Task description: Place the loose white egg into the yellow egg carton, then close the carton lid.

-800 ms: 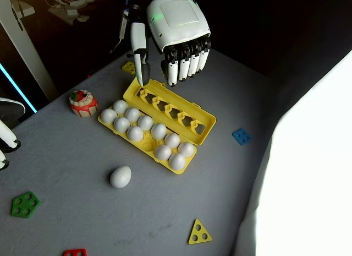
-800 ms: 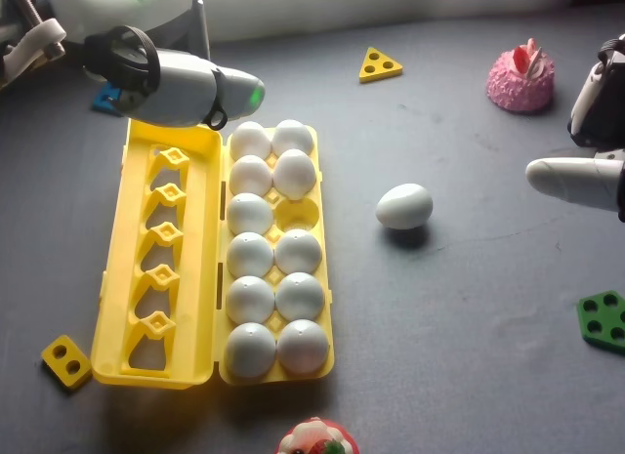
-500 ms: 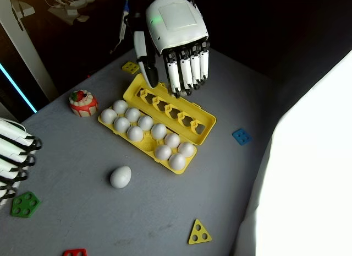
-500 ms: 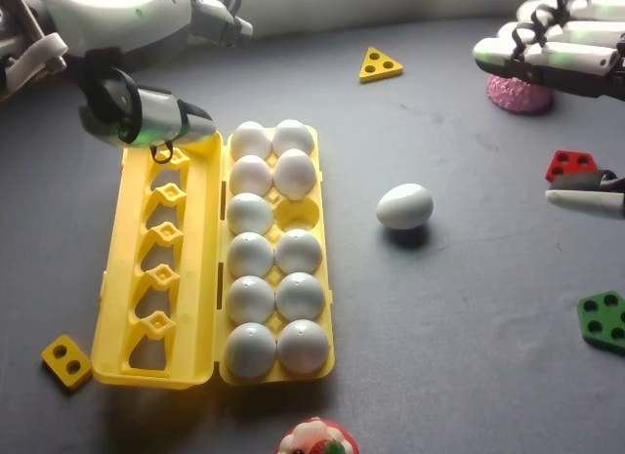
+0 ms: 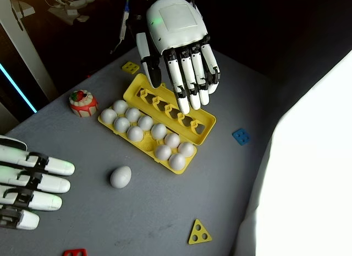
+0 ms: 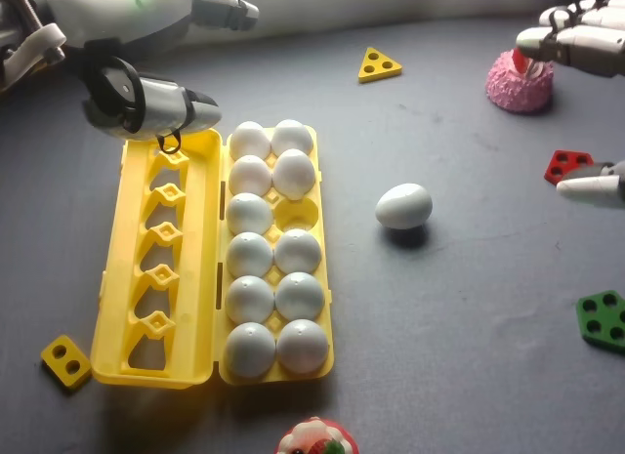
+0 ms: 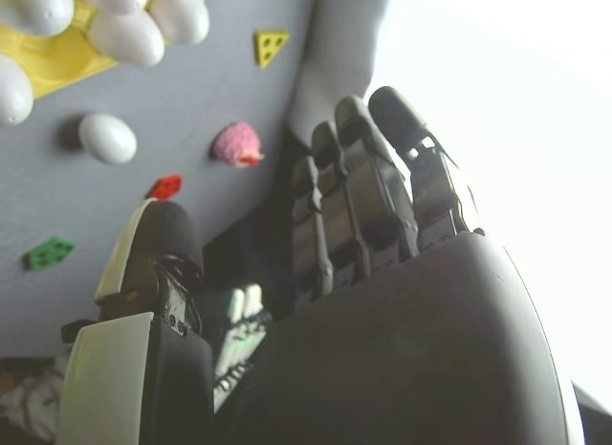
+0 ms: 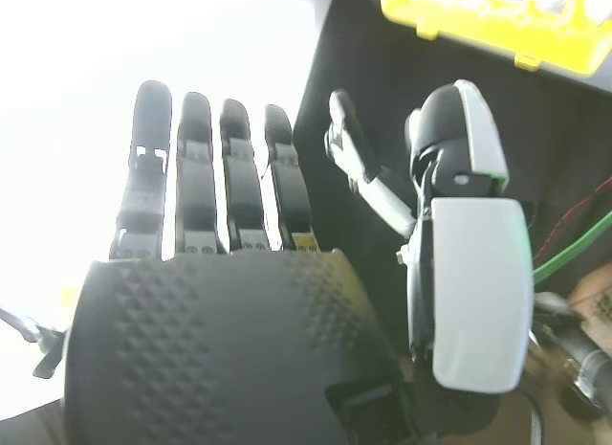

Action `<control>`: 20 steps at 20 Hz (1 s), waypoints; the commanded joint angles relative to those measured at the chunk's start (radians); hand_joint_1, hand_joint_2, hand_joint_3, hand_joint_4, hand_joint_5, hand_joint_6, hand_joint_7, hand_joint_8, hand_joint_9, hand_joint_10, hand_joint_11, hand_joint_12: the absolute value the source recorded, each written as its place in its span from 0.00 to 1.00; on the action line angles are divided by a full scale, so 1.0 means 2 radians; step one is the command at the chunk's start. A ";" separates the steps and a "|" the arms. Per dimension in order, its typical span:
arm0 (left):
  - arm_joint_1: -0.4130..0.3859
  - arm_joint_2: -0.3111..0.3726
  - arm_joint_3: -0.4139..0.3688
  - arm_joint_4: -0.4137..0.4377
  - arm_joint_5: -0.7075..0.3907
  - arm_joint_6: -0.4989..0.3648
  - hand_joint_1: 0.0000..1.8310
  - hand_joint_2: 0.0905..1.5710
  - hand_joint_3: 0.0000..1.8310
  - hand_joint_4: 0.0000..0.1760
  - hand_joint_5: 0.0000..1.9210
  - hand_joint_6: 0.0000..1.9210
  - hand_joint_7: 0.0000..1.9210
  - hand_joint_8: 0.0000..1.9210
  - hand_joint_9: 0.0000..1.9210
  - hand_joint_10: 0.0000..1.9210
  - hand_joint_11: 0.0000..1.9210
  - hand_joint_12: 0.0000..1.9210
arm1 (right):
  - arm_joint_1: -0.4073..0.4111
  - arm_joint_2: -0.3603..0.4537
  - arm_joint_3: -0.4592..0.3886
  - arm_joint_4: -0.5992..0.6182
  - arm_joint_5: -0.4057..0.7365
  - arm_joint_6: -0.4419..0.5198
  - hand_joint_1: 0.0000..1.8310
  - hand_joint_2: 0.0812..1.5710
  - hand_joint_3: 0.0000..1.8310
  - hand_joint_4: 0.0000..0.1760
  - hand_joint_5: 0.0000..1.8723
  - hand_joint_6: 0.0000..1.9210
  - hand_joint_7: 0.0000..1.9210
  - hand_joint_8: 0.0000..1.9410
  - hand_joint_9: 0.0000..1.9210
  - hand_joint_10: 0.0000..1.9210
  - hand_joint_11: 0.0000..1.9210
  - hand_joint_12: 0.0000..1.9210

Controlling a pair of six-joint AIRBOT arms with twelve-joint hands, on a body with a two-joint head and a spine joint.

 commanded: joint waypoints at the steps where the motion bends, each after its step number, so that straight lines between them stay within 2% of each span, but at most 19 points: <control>1: -0.006 0.001 0.004 0.014 0.010 0.002 0.34 0.81 0.00 0.17 0.14 0.00 0.22 0.00 0.20 0.00 0.00 0.59 | 0.009 0.000 0.000 0.014 0.032 -0.016 0.55 0.62 0.00 0.10 0.14 0.01 0.07 0.00 0.03 0.11 0.00 0.50; 2: -0.006 0.001 0.004 0.014 0.010 0.002 0.34 0.81 0.00 0.16 0.15 0.00 0.22 0.00 0.20 0.00 0.00 0.59 | 0.016 -0.006 0.000 0.047 0.012 -0.035 0.62 0.61 0.00 0.08 0.16 0.01 0.06 0.00 0.03 0.10 0.00 0.47; 3: -0.006 0.002 0.003 0.014 0.010 0.002 0.36 0.80 0.00 0.15 0.15 0.00 0.21 0.00 0.20 0.00 0.00 0.59 | 0.022 -0.013 0.000 0.081 -0.003 -0.058 0.66 0.61 0.00 0.11 0.18 0.02 0.07 0.00 0.03 0.10 0.00 0.46; 4: -0.005 0.004 0.003 0.014 0.010 0.002 0.35 0.81 0.00 0.16 0.15 0.00 0.20 0.00 0.20 0.00 0.00 0.59 | 0.028 -0.021 0.000 0.128 -0.011 -0.089 0.67 0.61 0.00 0.14 0.20 0.02 0.07 0.00 0.04 0.09 0.00 0.50; 5: -0.004 0.004 0.002 0.014 0.009 0.002 0.35 0.81 0.00 0.15 0.15 0.00 0.19 0.00 0.19 0.00 0.00 0.58 | 0.031 -0.027 0.000 0.153 -0.012 -0.112 0.68 0.62 0.00 0.22 0.19 0.02 0.06 0.00 0.03 0.09 0.00 0.51; 7: -0.003 0.004 0.001 0.014 0.009 0.002 0.36 0.81 0.00 0.13 0.15 0.00 0.18 0.00 0.19 0.00 0.00 0.58 | 0.042 -0.039 0.000 0.219 -0.006 -0.153 0.69 0.62 0.00 0.14 0.19 0.01 0.03 0.00 0.02 0.07 0.00 0.44; 8: -0.003 0.004 -0.001 0.014 0.008 0.002 0.36 0.80 0.00 0.12 0.16 0.00 0.19 0.00 0.20 0.01 0.00 0.58 | 0.047 -0.044 0.001 0.238 -0.001 -0.154 0.70 0.61 0.00 0.06 0.21 0.01 0.03 0.00 0.02 0.06 0.00 0.37; 9: -0.003 0.004 -0.002 0.014 0.008 0.002 0.35 0.81 0.00 0.12 0.15 0.00 0.19 0.00 0.20 0.00 0.00 0.58 | 0.051 -0.048 0.002 0.253 0.001 -0.154 0.71 0.61 0.00 0.02 0.22 0.01 0.04 0.00 0.02 0.06 0.00 0.32; 12: -0.003 0.005 -0.007 0.014 0.008 0.002 0.35 0.81 0.00 0.09 0.16 0.00 0.20 0.00 0.20 0.00 0.00 0.58 | 0.056 -0.067 0.009 0.271 0.009 -0.154 0.68 0.63 0.00 0.00 0.22 0.01 0.03 0.00 0.02 0.03 0.00 0.15; 13: -0.003 0.005 -0.008 0.015 0.008 0.002 0.34 0.81 0.00 0.10 0.16 0.00 0.20 0.01 0.20 0.00 0.00 0.58 | 0.055 -0.077 0.011 0.273 0.017 -0.155 0.67 0.63 0.00 0.00 0.23 0.01 0.04 0.00 0.02 0.03 0.00 0.11; 15: -0.001 0.005 -0.011 0.020 0.013 0.002 0.33 0.81 0.00 0.11 0.17 0.00 0.20 0.00 0.20 0.00 0.00 0.58 | 0.054 -0.099 0.019 0.300 0.027 -0.174 0.69 0.63 0.00 0.00 0.24 0.01 0.04 0.00 0.02 0.03 0.00 0.10; 17: -0.001 0.010 -0.014 0.025 0.013 0.002 0.34 0.81 0.00 0.11 0.17 0.00 0.19 0.00 0.20 0.00 0.00 0.57 | 0.059 -0.125 0.031 0.341 0.043 -0.200 0.69 0.62 0.00 0.00 0.24 0.01 0.05 0.00 0.03 0.02 0.00 0.14; 19: 0.000 0.011 -0.024 0.027 0.015 0.002 0.34 0.81 0.00 0.12 0.16 0.00 0.17 0.00 0.20 0.00 0.00 0.58 | 0.069 -0.143 0.041 0.383 0.045 -0.219 0.67 0.64 0.01 0.05 0.24 0.01 0.04 0.00 0.04 0.02 0.00 0.17; 20: 0.003 0.013 -0.032 0.040 0.015 0.002 0.35 0.81 0.00 0.12 0.16 0.00 0.16 0.00 0.19 0.00 0.00 0.57 | 0.073 -0.154 0.048 0.397 0.045 -0.221 0.67 0.64 0.01 0.04 0.23 0.00 0.04 0.00 0.04 0.02 0.00 0.19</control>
